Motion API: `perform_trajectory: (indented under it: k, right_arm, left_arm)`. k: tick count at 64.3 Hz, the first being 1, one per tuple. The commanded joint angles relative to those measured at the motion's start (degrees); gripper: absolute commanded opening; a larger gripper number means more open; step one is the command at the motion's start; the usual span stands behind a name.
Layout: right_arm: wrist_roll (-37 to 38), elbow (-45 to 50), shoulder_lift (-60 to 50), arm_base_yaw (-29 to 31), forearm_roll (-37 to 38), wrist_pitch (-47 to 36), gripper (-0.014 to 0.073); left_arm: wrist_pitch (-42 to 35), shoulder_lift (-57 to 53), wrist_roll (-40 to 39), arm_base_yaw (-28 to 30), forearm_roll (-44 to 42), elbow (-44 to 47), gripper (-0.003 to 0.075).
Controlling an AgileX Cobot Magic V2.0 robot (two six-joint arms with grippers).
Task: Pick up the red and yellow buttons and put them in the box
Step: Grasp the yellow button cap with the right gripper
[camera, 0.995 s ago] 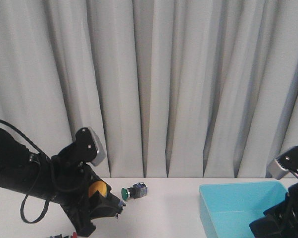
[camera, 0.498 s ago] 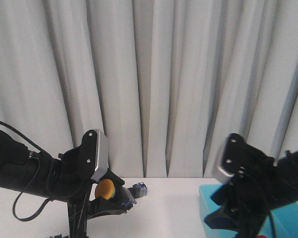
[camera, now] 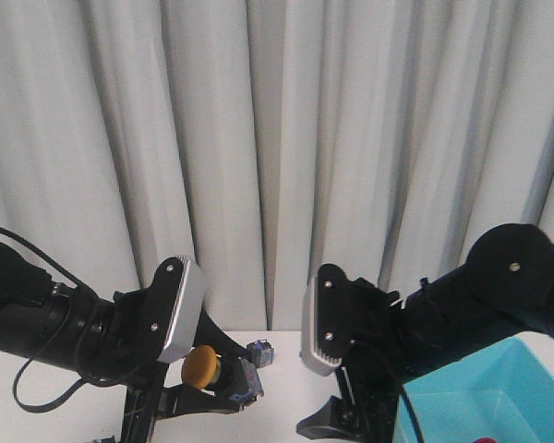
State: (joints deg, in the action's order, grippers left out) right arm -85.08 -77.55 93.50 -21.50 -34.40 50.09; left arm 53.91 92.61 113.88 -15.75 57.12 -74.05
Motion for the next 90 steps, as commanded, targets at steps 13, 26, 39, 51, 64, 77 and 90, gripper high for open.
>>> perform_trajectory:
  k: [13,26,39,51,64,77,90]
  right_arm:
    - [-5.5,-2.0,0.6,-2.2,-7.2,-4.4,0.0538]
    - [-7.4,-2.0,1.2,-2.2,-9.1,-4.6,0.0538]
    - [-9.1,-3.7,2.1,-2.2,-12.8,-4.3,0.0537]
    - [-9.3,-6.0,3.2,-2.2,-12.5,-1.9,0.0520]
    - [-10.1,-6.0,3.2,-2.2,-12.6,-0.9,0.0496]
    - [-12.2,-6.0,3.2,-2.2,-15.0,0.6,0.0461]
    - [-15.3,-6.0,3.2,-2.2,-17.3,2.4,0.0428]
  left_arm:
    - [2.8,-2.7,3.2,-0.2,6.2,-1.3,0.0188]
    - [2.8,-2.7,3.2,-0.2,6.2,-1.3,0.0188]
    - [2.9,-2.7,3.2,-0.2,6.2,-1.3,0.0188]
    - [2.8,-2.7,3.2,-0.2,6.2,-1.3,0.0188]
    - [2.8,-2.7,3.2,-0.2,6.2,-1.3,0.0188]
    - [2.8,-2.7,3.2,-0.2,6.2,-1.3,0.0188]
    - [2.8,-2.7,3.2,-0.2,6.2,-1.3,0.0188]
